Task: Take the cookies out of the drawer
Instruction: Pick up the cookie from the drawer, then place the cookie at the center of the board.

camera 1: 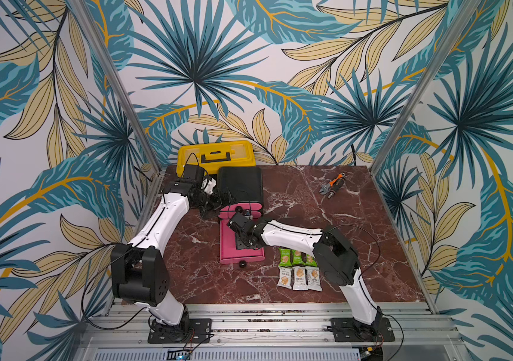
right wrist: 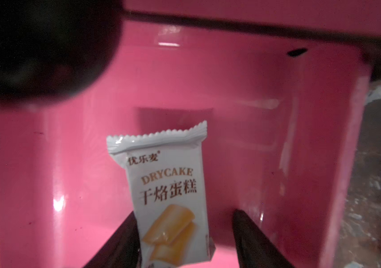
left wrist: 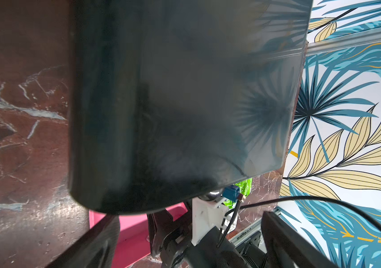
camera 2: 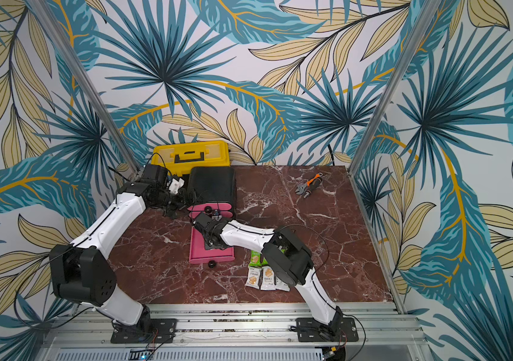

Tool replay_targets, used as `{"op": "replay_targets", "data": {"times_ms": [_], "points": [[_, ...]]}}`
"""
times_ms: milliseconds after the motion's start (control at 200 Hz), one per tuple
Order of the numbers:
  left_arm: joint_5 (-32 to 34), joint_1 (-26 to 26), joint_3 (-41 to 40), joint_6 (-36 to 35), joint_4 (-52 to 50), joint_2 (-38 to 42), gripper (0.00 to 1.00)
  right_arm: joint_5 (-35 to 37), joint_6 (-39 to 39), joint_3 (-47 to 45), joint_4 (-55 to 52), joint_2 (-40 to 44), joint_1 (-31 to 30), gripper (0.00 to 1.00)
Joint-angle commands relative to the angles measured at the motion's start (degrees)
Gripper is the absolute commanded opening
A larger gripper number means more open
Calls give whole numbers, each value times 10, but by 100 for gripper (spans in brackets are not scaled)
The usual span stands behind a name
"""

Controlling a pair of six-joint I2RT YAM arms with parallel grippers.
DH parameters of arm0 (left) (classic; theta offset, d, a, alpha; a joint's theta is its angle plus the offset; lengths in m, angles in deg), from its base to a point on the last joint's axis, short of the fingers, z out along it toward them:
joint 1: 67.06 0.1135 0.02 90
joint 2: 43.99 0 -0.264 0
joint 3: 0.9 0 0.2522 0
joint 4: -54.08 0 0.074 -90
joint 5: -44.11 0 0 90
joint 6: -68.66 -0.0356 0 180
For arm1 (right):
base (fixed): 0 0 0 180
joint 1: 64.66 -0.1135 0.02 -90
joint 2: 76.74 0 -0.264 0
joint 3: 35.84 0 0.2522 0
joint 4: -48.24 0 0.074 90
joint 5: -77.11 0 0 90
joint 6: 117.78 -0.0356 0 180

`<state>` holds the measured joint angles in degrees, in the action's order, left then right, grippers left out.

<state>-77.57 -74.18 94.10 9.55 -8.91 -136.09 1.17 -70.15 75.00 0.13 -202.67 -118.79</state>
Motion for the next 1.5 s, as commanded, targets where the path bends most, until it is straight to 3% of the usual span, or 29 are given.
{"op": "replay_targets", "data": {"times_ms": [0,230,336,706,1062,1207,1498], "points": [[12,-4,-9,-10,-13,20,100,-9,18,-12,22,-18,-2,62],[25,-4,5,-16,-27,26,100,-9,27,-55,41,16,-3,39],[27,-4,10,-12,-25,30,100,-5,31,-71,40,45,-3,34],[30,0,16,15,3,47,100,-11,20,-96,-54,169,-20,32],[25,5,8,24,14,60,100,27,5,-298,-159,375,-21,30],[27,5,-16,34,31,72,100,65,-11,-362,-223,402,-13,30],[26,4,-34,45,43,86,100,88,-42,-418,-242,409,17,29]]}}
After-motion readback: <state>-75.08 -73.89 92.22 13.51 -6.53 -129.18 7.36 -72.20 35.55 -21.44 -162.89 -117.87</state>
